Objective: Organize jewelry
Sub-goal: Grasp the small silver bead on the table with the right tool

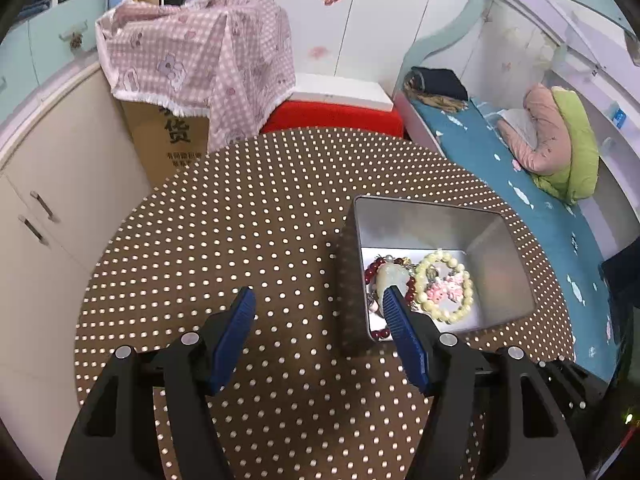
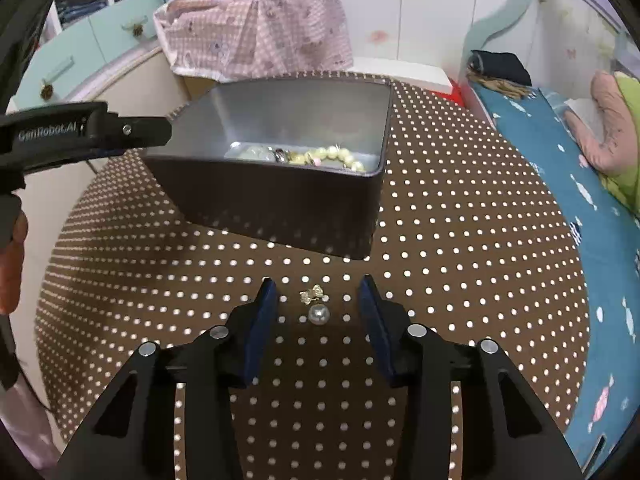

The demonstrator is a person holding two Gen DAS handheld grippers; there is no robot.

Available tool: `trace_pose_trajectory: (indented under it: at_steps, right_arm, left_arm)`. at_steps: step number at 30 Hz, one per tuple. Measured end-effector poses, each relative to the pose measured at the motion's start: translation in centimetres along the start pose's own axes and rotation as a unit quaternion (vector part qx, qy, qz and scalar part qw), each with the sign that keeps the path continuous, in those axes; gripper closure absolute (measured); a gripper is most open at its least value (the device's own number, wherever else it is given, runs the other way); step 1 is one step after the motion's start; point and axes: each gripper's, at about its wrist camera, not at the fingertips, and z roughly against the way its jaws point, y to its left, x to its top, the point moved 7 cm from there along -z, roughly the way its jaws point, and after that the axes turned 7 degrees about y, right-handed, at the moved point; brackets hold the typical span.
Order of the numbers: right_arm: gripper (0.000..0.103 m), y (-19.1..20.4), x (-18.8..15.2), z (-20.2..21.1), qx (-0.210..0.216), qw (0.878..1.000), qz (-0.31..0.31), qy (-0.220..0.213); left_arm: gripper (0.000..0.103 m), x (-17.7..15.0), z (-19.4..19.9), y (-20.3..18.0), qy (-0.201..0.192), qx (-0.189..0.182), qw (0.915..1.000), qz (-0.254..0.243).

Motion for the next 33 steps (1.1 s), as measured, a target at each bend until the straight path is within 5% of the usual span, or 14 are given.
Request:
trace_pose_trajectory:
  at_steps: [4,7,9,24,33]
  right_arm:
    - [0.081,0.3,0.0,-0.5,-0.003,1.000,0.021,-0.006]
    - [0.090,-0.4,0.0,-0.6,0.020,1.000,0.012,-0.003]
    - [0.090,-0.9,0.0,-0.4,0.021,1.000,0.005,-0.001]
    - [0.090,-4.5,-0.7,6.6,0.004,0.997,-0.045,-0.062]
    - [0.090,-1.7,3.1,13.0,0.030,0.991,-0.022,-0.128]
  left_arm:
    - [0.046,0.2,-1.5,0.3,0.005,0.007,0.9999,0.014]
    - [0.083,0.2,-1.6,-0.8,0.019,-0.048,0.9987,0.002]
    - [0.097,0.2,-1.3,-1.4,0.019,-0.037,0.9990,-0.014]
    - [0.098,-3.4,0.6,-1.2,0.020,-0.035,0.9992,-0.007]
    - [0.097,-5.6,1.9,-1.0,0.020,-0.026,0.9994,0.012]
